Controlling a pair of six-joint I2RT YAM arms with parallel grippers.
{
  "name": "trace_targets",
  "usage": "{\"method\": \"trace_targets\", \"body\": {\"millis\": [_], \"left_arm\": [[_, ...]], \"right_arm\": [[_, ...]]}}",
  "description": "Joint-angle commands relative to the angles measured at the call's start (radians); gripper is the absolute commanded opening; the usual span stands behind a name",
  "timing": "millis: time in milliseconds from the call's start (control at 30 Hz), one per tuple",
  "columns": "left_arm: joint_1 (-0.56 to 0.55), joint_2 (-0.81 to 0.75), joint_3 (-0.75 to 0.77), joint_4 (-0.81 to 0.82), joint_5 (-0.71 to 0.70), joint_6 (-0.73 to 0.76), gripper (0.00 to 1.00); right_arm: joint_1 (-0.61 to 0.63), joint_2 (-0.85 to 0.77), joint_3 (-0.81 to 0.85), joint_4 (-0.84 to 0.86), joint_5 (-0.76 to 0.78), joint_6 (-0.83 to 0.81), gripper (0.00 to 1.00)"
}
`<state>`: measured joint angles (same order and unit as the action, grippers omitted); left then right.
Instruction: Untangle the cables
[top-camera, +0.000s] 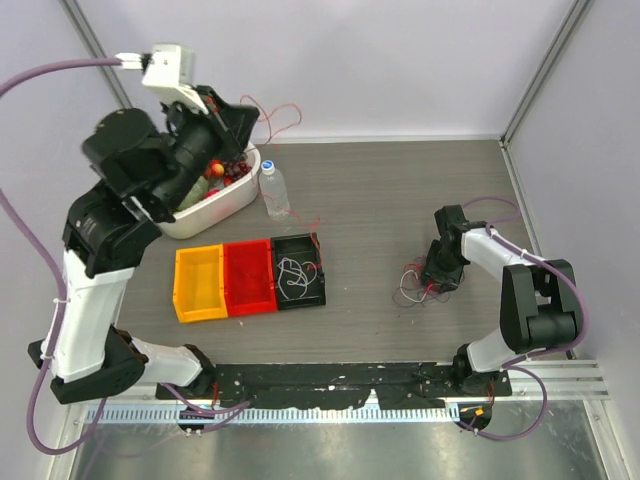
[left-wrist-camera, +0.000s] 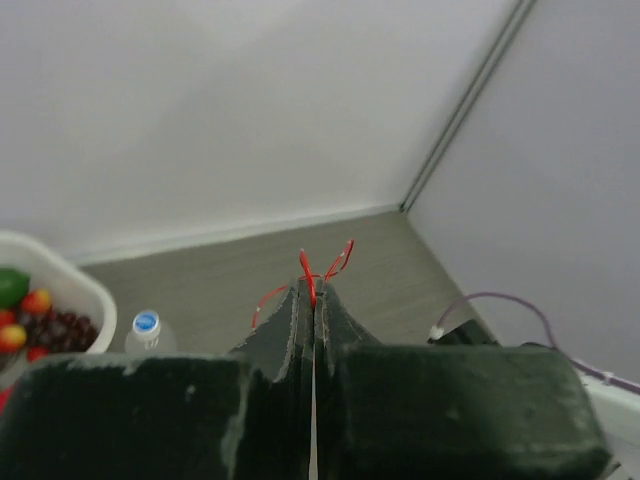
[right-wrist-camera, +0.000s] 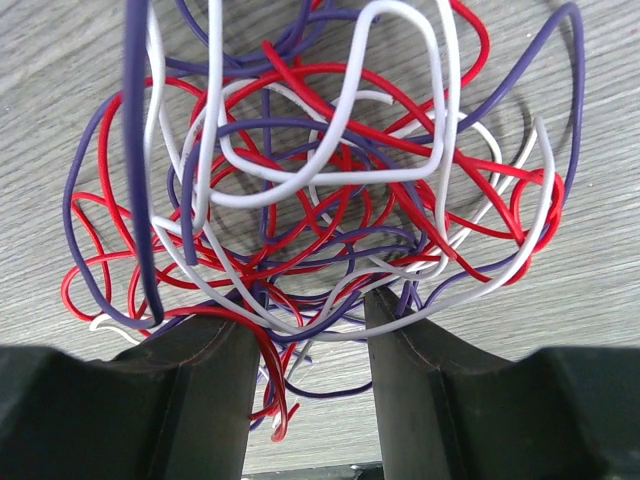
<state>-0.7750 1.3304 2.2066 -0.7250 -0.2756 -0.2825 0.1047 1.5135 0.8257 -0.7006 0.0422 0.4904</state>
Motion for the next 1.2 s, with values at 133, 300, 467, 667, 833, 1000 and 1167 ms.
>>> {"method": "trace_targets", "body": {"millis": [133,300,467,667,833,1000,1167], "left_arm": [[0.0,-0.138,-0.307,-0.094,-0.214,-0.159,0.0],[0.0,-0.215,-0.505,-0.074,-0.235,-0.247,0.0],[0.0,-0.229,-0.594,-0.065,-0.247,-0.259,0.0],[-0.001,-0.232,-0.623,-0.077,-0.28,-0.262,0.0],[0.002,-0.235,-0.651,-0.068,-0.323,-0.259,0.0],[0.002,-0.224,-0.668,-0.071,-0.333,-0.254,0.0],[0.002,-0.231,-0.683,-0.071,-0.355,-0.256,0.0]], "right_arm": [[-0.003,-0.006,-0.013,0.046,0.016,-0.026,0.49],[-0.003,-0.001,-0.014,0.046,0.015,-0.024,0.49],[-0.003,-0.001,-0.014,0.044,0.01,-0.027,0.5],[-0.003,-0.003,-0.016,0.047,0.008,-0.027,0.5],[-0.003,-0.001,-0.016,0.046,0.008,-0.029,0.5],[-0.003,0.005,-0.014,0.046,0.007,-0.029,0.5],[-0.003,0.008,-0.016,0.049,0.004,-0.029,0.5]]}}
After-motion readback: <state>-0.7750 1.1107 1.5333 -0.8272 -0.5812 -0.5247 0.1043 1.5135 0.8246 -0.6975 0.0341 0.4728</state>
